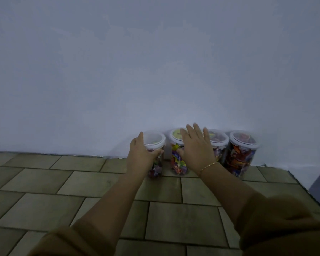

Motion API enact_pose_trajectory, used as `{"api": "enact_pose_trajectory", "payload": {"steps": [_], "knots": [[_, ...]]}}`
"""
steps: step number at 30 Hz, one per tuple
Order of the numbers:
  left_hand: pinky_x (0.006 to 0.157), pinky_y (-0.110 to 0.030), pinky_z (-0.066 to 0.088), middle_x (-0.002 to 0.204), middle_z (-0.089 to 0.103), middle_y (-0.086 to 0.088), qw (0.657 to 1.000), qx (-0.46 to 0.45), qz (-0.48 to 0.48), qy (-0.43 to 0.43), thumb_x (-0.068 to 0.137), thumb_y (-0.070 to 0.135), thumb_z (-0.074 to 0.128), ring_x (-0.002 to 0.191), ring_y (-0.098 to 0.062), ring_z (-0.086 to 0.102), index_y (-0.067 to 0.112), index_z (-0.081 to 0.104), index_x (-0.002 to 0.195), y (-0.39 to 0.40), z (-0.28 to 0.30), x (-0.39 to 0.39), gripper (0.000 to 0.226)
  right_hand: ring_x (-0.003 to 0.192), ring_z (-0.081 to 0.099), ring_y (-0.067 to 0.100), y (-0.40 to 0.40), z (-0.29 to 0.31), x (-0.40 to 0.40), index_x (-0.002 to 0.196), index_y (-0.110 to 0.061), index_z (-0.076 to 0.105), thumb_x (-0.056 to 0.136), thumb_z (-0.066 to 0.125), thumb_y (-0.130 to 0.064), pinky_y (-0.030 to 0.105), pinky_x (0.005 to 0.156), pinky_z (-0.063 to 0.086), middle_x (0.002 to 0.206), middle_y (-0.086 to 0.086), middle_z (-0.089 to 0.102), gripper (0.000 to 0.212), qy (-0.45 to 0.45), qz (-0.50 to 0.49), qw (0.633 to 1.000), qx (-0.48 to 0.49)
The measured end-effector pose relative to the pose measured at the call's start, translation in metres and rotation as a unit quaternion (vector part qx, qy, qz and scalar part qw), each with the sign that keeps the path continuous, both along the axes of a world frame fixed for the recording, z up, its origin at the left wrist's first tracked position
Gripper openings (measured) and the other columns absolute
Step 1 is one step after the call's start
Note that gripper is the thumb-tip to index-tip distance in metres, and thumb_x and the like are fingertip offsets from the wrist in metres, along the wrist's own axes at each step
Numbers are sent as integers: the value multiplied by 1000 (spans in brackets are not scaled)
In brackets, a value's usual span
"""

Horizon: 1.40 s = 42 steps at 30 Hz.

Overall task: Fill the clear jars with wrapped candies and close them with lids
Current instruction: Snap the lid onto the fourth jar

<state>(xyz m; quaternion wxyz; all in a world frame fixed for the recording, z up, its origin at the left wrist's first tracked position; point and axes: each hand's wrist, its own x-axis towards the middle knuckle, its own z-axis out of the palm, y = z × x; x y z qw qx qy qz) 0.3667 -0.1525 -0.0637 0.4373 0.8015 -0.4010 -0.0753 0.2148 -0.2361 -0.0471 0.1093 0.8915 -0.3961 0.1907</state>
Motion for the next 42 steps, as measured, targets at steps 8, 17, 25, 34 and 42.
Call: {"api": "enact_pose_trajectory", "payload": {"steps": [8, 17, 25, 34, 42], "knots": [[99, -37, 39, 151, 26, -7, 999, -22, 26, -6, 76, 41, 74, 133, -23, 37, 21, 21, 149, -28, -9, 12, 93, 121, 43, 27, -10, -6, 31, 124, -10, 50, 94, 48, -26, 34, 103, 30, 127, 10, 53, 34, -19, 10, 999, 28], [113, -50, -11, 159, 1, -6, 968, -17, 5, -249, 78, 41, 60, 146, -24, -5, 25, 16, 150, -27, -4, -27, 85, 141, 24, 32, -5, 1, -10, 135, -6, 47, 78, 35, -33, 51, 115, 12, 146, 15, 39, 63, -157, -21, 986, 44], [109, -54, -21, 149, 39, 1, 854, 48, -206, -475, 84, 48, 59, 147, -27, 9, 22, 42, 139, -65, 13, -114, 63, 142, 6, 39, -36, -4, -79, 145, -3, 19, 94, 40, -24, 52, 114, 7, 153, 21, 15, 60, -51, -250, 963, 87], [110, -53, -22, 138, 52, 4, 824, 134, -212, -509, 92, 20, 46, 140, -18, 28, 34, 38, 141, -88, 37, -124, 51, 81, 55, 42, -57, -12, -99, 86, 0, 69, 61, 77, -7, 44, 67, 46, 81, 26, 59, 27, -130, -211, 969, 19], [110, -46, -22, 126, 58, 1, 850, 140, -208, -463, 87, 6, 44, 118, -18, 53, 19, 42, 135, -84, 36, -119, 50, 94, 50, 42, -54, -14, -86, 105, 0, 64, 72, 69, -13, 43, 74, 40, 96, 26, 58, 36, -134, -186, 973, 21]]}}
